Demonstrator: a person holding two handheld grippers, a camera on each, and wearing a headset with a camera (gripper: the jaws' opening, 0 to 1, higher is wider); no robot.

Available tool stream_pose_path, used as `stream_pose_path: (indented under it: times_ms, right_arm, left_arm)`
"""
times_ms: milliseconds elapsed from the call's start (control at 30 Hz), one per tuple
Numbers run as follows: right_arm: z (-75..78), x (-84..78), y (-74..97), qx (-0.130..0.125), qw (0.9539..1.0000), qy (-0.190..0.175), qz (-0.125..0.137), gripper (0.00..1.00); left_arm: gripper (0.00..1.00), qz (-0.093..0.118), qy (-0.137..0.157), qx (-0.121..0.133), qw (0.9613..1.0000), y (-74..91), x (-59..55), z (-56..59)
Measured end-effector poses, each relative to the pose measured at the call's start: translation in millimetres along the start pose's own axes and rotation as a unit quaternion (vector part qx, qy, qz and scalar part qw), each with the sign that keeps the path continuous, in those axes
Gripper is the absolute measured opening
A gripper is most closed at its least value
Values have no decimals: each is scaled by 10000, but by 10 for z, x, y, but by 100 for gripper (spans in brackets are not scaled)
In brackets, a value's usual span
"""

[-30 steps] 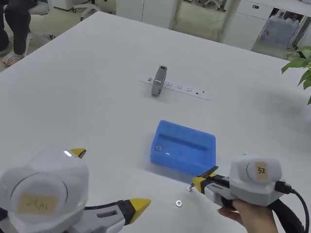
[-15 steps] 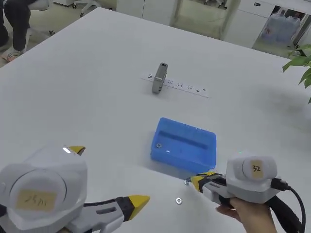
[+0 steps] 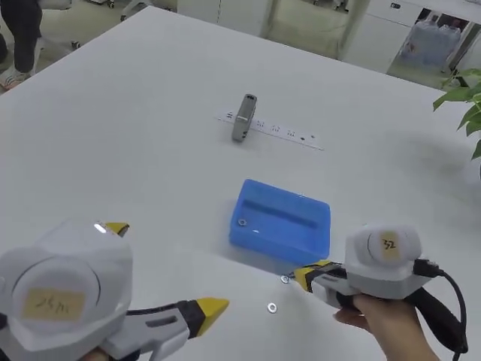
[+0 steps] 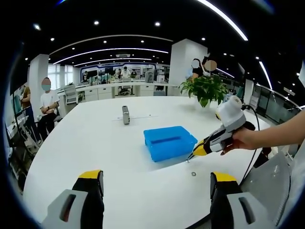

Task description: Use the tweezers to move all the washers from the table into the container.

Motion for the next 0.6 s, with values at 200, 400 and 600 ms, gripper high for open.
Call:
stream_pose_path:
  times_ms: [200,400,600]
  right_arm:
    - [5,13,5,3,9999,-58,-88,5]
    - [-13,16,4,46,9998,-91,-155,5]
    - [-54,-4,138,58,9986,331,-413,5]
  left_arm:
    - [95,22,48,20,10000,8,-10,-18]
    - [94,33,71,1,10000,6,-19,-19]
    - [93,58,-30,-135,9999,-52,32,23]
Point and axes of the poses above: the centre of the closed fingertips' face, and the gripper's own axes: y roughly backward along the fingers, z roughly to its right, x roughly out of its top, the point moved 10 cm from there along y, roughly backward along the fingers, and after that the axes turned 5 degrees about -y, right-handed, at the moved point
